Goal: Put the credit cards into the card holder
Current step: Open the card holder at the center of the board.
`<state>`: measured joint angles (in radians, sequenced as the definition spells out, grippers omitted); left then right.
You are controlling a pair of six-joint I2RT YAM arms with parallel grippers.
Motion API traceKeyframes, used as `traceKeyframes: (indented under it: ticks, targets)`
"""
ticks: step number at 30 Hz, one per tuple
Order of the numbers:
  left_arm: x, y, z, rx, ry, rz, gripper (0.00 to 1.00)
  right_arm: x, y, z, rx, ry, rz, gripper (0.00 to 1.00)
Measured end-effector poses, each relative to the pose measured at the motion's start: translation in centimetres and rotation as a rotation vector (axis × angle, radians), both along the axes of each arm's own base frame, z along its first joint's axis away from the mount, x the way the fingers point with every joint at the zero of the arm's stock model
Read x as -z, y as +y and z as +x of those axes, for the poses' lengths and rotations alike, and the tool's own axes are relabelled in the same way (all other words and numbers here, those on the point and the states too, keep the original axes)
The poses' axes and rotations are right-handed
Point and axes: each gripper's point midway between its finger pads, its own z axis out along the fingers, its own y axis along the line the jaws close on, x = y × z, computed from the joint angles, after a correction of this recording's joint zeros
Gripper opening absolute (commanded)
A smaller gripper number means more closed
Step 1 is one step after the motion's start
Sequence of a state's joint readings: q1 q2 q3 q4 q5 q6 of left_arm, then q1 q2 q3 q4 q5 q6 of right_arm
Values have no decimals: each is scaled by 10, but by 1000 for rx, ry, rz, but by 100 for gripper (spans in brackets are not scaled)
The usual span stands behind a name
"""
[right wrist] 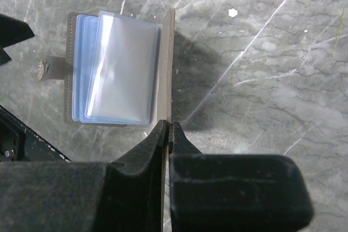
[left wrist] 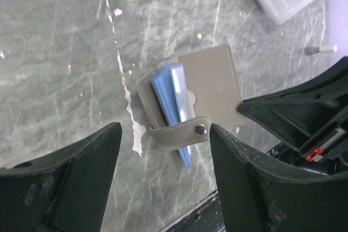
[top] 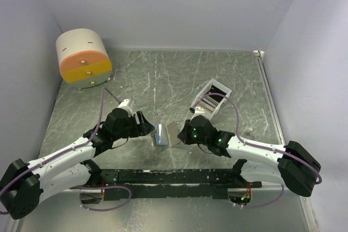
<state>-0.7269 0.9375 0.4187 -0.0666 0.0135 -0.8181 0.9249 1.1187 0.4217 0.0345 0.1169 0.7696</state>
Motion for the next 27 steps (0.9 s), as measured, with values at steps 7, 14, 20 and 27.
traceKeyframes:
  ticks: [7,14,20,27]
  targets:
    - [15,8,11,-29,20,-37,71,-5,0,0,-3,-14,12,0]
    - [33,-1,11,12,77,-36,71,-6,0,0,-5,-17,13,0]
    - [30,-2,10,18,63,-51,65,-3,-1,-1,-1,-13,14,0]
    - [-2,3,1,50,-9,-26,60,1,-3,-3,3,-2,10,0]
